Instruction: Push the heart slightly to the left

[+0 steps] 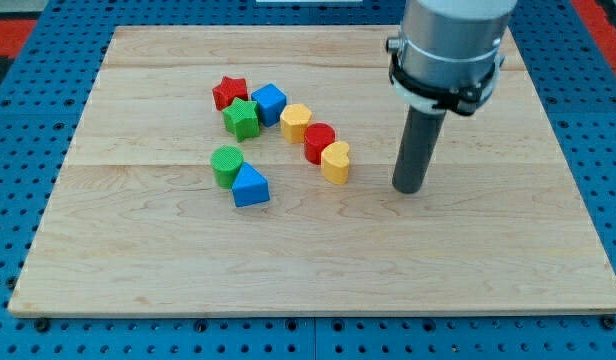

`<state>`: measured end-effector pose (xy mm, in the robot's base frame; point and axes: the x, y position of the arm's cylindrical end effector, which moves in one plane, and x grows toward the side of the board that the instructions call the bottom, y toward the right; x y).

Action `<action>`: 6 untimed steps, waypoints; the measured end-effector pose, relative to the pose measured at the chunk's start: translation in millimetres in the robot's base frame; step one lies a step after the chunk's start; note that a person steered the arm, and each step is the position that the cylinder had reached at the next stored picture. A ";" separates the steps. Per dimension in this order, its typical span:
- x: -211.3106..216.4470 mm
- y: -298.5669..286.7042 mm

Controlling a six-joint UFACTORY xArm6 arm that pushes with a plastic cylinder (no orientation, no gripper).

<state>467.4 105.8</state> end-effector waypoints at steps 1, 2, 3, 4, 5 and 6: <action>-9.5 -28.1; -9.6 -57.8; -9.3 -80.6; 10.1 -75.9; 25.6 -103.3; 26.9 -147.2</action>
